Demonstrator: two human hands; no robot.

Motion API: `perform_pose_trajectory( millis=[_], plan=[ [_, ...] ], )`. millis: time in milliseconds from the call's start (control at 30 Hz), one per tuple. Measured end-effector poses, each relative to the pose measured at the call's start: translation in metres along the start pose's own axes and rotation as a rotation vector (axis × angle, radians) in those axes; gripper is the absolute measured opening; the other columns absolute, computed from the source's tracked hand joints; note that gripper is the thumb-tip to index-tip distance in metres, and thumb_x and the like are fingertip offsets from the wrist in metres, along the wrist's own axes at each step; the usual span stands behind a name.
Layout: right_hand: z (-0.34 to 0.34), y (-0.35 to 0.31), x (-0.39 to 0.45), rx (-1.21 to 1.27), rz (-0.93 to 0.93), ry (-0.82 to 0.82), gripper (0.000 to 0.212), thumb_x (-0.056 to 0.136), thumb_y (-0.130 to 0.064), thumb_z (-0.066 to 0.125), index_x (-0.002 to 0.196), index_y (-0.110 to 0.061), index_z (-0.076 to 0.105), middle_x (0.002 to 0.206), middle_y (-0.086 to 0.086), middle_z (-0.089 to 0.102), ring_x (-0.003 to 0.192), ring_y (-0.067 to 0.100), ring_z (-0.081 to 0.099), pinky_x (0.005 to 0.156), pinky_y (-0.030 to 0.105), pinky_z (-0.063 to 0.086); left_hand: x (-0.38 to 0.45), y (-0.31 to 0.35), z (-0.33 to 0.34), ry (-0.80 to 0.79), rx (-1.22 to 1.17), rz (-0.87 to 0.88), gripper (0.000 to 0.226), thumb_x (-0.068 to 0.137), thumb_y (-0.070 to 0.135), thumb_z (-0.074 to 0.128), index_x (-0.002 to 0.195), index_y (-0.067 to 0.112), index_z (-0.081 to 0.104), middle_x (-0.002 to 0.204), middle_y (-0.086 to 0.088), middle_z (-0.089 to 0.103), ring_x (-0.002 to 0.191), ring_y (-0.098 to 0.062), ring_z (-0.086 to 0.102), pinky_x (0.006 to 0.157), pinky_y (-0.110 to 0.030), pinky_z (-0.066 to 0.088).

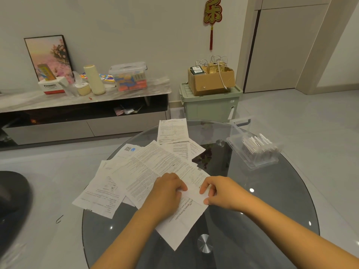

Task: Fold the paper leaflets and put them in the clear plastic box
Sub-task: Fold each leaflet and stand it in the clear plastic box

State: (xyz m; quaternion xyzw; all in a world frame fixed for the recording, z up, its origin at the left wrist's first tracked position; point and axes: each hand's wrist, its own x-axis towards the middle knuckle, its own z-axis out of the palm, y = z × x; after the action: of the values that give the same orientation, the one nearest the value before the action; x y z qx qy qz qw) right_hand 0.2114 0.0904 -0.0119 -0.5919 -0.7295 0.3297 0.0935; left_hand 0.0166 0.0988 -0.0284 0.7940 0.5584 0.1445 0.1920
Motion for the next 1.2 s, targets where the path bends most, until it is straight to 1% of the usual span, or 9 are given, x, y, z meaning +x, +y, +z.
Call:
perform_pose_trajectory(
  millis=[100,267,400,500,734,834,934,1101,1201],
  plan=[
    [-0.002,-0.001,0.0,0.033,0.012,-0.027,0.015,0.081,-0.021,0.069,0.09,-0.03,0.061,0.077,-0.011,0.055,0.068,0.004,0.052,0.065,0.014,0.042,-0.004,0.004,0.003,-0.064,0.055,0.089,0.032,0.089,0.038,0.055,0.119,0.029,0.057,0.121,0.013,0.048,0.113,-0.009,0.043,0.099,-0.024,0.036],
    [-0.004,0.0,0.0,0.063,0.024,-0.048,0.022,0.079,-0.021,0.07,0.1,-0.027,0.065,0.084,-0.013,0.055,0.071,0.004,0.052,0.068,0.014,0.043,-0.007,0.012,0.005,-0.102,0.076,0.139,0.048,0.08,0.055,0.061,0.119,0.029,0.052,0.123,0.013,0.044,0.112,-0.007,0.041,0.097,-0.024,0.036],
    [-0.004,-0.001,0.0,0.117,0.031,-0.086,0.021,0.079,-0.017,0.07,0.093,-0.032,0.065,0.081,-0.008,0.06,0.069,0.004,0.053,0.068,0.016,0.044,-0.009,0.017,0.007,-0.111,0.098,0.151,0.061,0.072,0.064,0.065,0.119,0.028,0.049,0.119,0.012,0.042,0.109,-0.006,0.038,0.093,-0.023,0.035],
    [-0.009,-0.003,0.0,0.167,0.039,-0.113,0.024,0.079,-0.013,0.066,0.083,-0.036,0.066,0.087,0.007,0.068,0.072,0.01,0.057,0.072,0.024,0.048,-0.01,0.021,0.009,-0.107,0.106,0.176,0.059,0.073,0.06,0.066,0.117,0.026,0.047,0.117,0.011,0.04,0.108,-0.007,0.036,0.093,-0.024,0.036],
    [-0.01,-0.005,-0.001,0.208,0.035,-0.077,0.022,0.081,-0.014,0.059,0.081,-0.032,0.071,0.106,0.011,0.068,0.099,0.03,0.062,0.091,0.044,0.051,-0.01,0.013,0.001,-0.16,-0.087,0.14,0.034,0.082,0.052,0.061,0.103,0.026,0.058,0.113,0.016,0.05,0.107,-0.001,0.044,0.093,-0.022,0.04],
    [-0.011,-0.007,-0.002,0.211,0.025,-0.045,0.021,0.087,-0.019,0.055,0.084,-0.028,0.074,0.104,0.009,0.068,0.083,0.023,0.06,0.081,0.033,0.051,-0.008,0.011,-0.004,-0.134,-0.172,0.078,0.024,0.087,0.048,0.056,0.087,0.025,0.061,0.095,0.014,0.06,0.091,-0.004,0.055,0.084,-0.026,0.048],
    [-0.009,-0.008,-0.001,0.233,0.027,-0.022,0.02,0.09,-0.022,0.054,0.083,-0.028,0.072,0.095,-0.002,0.07,0.075,0.007,0.056,0.072,0.021,0.046,-0.008,0.014,-0.006,-0.074,-0.181,0.022,0.035,0.092,0.045,0.048,0.078,0.016,0.061,0.078,0.002,0.063,0.075,-0.011,0.057,0.067,-0.025,0.043],
    [0.003,-0.005,0.005,0.156,0.018,0.076,0.005,0.085,-0.029,0.064,0.086,-0.027,0.069,0.089,-0.009,0.067,0.08,0.008,0.061,0.072,0.02,0.05,-0.001,0.016,-0.004,0.018,-0.134,0.01,0.016,0.094,0.035,0.05,0.099,0.025,0.062,0.087,0.011,0.061,0.077,-0.006,0.056,0.065,-0.015,0.04],
    [0.014,-0.006,0.006,0.033,0.058,0.177,0.012,0.08,-0.04,0.069,0.084,-0.031,0.062,0.084,-0.012,0.063,0.08,0.007,0.059,0.072,0.024,0.049,0.004,0.012,0.003,0.011,-0.157,-0.029,0.025,0.092,0.027,0.056,0.117,0.025,0.056,0.103,0.012,0.056,0.082,-0.002,0.051,0.073,-0.012,0.038]
  ],
)
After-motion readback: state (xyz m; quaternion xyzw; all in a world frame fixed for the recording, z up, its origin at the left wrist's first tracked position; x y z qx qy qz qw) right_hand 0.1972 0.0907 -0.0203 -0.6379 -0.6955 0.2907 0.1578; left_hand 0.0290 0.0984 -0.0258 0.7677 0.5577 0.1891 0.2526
